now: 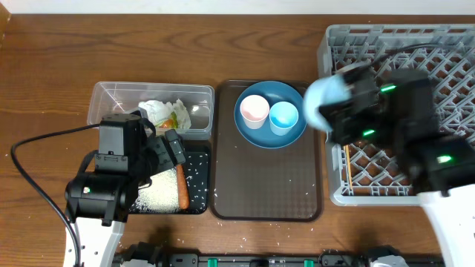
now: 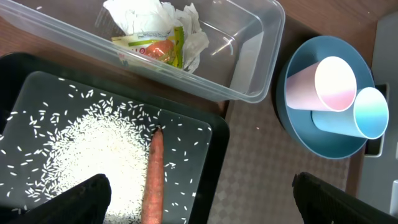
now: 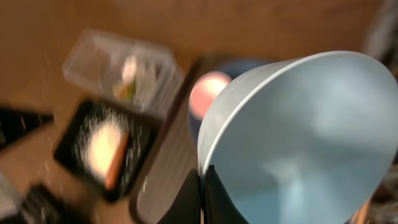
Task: Sort waste into correct bins and load items into the dishwasher rack
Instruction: 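Carry the bowl right over the grey dish rack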
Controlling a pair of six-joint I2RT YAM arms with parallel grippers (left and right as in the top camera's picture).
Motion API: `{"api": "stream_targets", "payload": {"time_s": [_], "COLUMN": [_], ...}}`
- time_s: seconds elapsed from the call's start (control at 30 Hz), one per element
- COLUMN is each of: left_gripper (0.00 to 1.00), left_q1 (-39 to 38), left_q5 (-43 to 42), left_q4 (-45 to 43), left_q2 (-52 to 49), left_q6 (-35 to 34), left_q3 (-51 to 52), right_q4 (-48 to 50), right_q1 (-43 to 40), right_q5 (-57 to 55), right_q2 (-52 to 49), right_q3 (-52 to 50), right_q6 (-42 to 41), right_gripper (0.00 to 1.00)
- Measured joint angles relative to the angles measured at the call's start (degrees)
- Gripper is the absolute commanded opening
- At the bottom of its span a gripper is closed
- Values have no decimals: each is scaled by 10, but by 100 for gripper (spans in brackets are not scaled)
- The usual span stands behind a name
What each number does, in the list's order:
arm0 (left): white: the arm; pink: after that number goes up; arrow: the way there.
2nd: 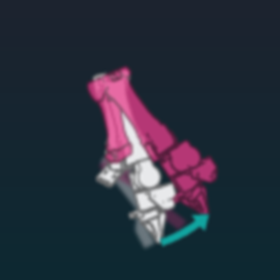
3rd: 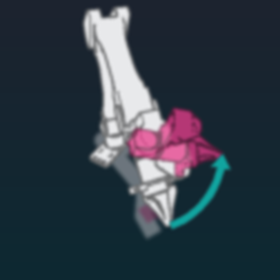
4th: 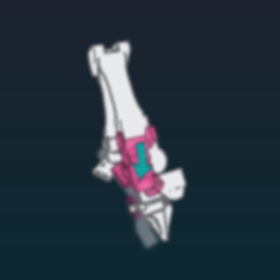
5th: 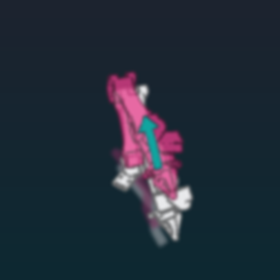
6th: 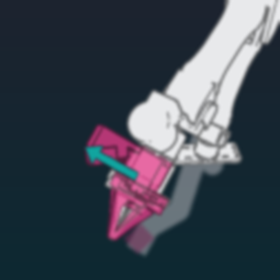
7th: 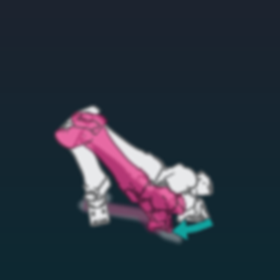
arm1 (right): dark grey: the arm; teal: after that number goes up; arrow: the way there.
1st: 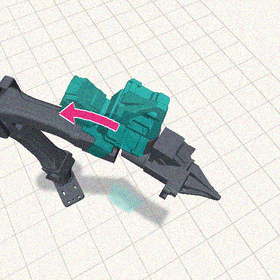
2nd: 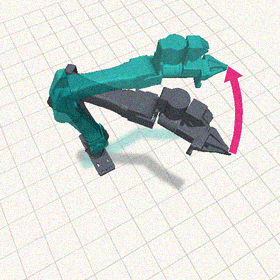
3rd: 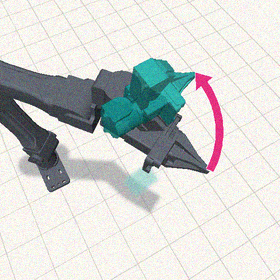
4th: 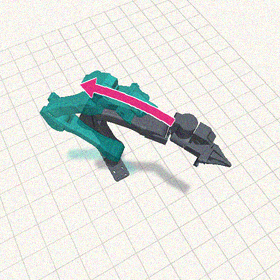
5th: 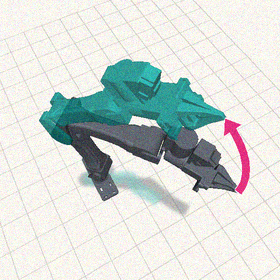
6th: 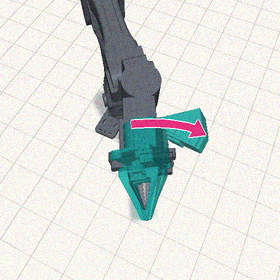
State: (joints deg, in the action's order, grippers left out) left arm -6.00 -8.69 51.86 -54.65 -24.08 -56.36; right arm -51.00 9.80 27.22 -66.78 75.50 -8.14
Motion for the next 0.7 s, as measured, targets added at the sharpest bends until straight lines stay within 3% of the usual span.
{"api": "stream_targets", "payload": {"time_s": [0.2, 0.4, 0.57, 0.7], "left_gripper": [96, 96, 96, 96], "left_q1": [0, 0, 0, 0], "left_q5": [0, 0, 0, 0], "left_q4": [0, 0, 1, 0], "left_q2": [0, 0, 0, 0], "left_q6": [0, 0, 0, 0], "left_q3": [0, 0, 0, 0], "right_q4": [120, 310, 582, 856], "right_q1": [-199, -296, -314, -316], "right_q5": [183, 359, 487, 558], "right_q2": [-36, -152, -290, -400], "right_q3": [1, 4, 5, 3], "right_q6": [35, 21, -58, -173], "right_gripper": [1, 1, 1, 1]}}
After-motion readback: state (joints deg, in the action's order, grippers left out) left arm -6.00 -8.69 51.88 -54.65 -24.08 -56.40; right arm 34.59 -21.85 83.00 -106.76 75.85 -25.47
